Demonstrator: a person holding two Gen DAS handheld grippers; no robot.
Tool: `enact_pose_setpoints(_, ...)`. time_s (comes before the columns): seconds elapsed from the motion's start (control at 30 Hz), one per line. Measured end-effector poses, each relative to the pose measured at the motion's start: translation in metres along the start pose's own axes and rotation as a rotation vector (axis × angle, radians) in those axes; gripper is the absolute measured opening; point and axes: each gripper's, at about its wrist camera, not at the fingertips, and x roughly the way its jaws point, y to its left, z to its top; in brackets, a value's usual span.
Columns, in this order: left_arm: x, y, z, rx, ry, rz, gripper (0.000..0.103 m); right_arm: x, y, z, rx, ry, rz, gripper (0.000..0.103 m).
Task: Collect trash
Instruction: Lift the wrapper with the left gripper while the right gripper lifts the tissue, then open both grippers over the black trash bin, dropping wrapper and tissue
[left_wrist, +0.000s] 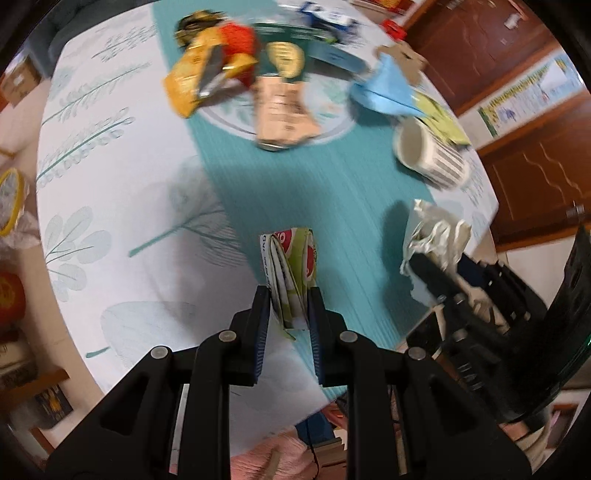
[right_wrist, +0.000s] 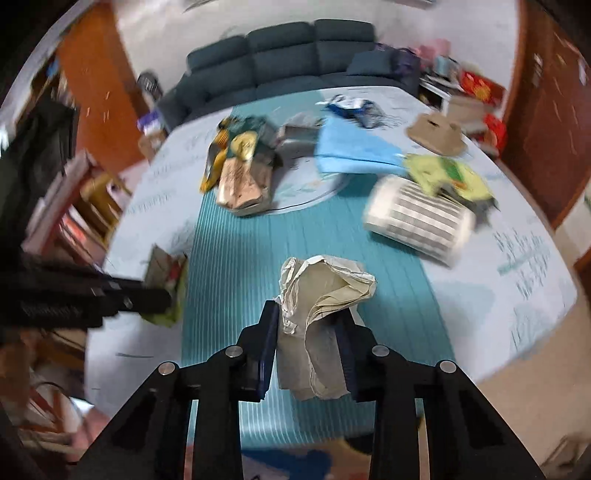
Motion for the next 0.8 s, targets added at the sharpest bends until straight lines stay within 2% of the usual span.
enact_pose_setpoints(0.2,0.004,-0.064,-0.021,0.157,-0.006,-0.008,0.017,-0.055,-0.061,-0.04,0.192,-0.06,0.011,0.03)
enact_pose_setpoints(0.33,0.018,-0.117,-0.039,0.272,0.015,-0.029,0.017,-0.079,-0.105,-0.086,0.325,-0.076,-0.008,0.03)
enact_pose_setpoints(0.43,0.035,-0.157,-0.056,0.355,0.041,-0.04,0.017,-0.083,-0.133,-0.122,0.405,-0.055,-0.044,0.03)
enact_pose_setpoints(0.6,0.075,-0.217,-0.088,0.474,0.09,-0.045,0.017,-0.071,-0.176,-0.177,0.532,-0.015,-0.076,0.03)
enact_pose_setpoints(0.8,0.141,-0.262,-0.121,0.526,0.143,-0.002,0.017,-0.018,-0.217,-0.235,0.661,0.052,-0.107,0.03)
